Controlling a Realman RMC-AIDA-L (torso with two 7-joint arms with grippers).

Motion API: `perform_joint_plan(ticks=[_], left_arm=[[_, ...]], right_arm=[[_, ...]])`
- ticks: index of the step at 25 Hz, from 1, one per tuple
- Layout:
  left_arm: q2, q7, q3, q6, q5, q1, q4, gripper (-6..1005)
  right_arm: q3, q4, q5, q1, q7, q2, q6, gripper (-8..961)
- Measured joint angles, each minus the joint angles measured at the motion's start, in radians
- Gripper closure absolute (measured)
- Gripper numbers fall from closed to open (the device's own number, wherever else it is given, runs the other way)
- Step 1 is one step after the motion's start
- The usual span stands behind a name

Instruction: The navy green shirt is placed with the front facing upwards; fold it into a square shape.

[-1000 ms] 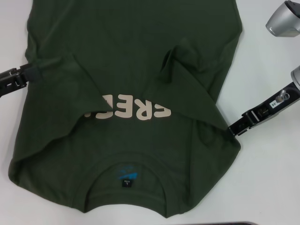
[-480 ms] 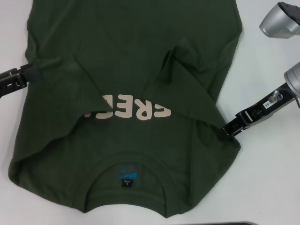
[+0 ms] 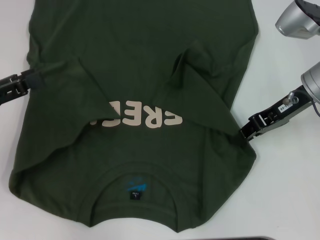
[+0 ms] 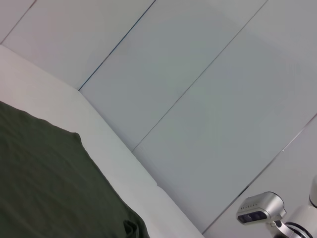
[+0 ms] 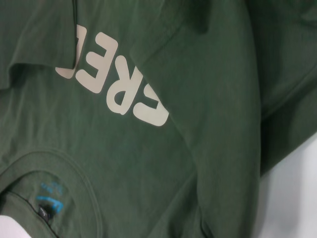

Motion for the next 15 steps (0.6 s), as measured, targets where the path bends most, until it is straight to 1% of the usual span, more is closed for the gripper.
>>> perform_joint_plan(ticks=[3, 9, 15], left_arm=[[0.0, 0.0, 0.0, 0.0, 0.0, 0.0, -0.001, 161], [0.0, 0.0, 0.0, 0.0, 0.0, -0.002, -0.001, 161], [0.0, 0.0, 0.0, -0.001, 0.0, 0.0, -0.001, 160]], right_arm=[[0.001, 0.001, 0.0, 0.001, 0.003, 0.0, -0.002, 692], [0.002, -0.004, -0.003, 0.0, 0.011, -0.002, -0.004, 895], [0.005, -0.01, -0.001, -0.008, 0.038, -0.015, -0.02, 920]])
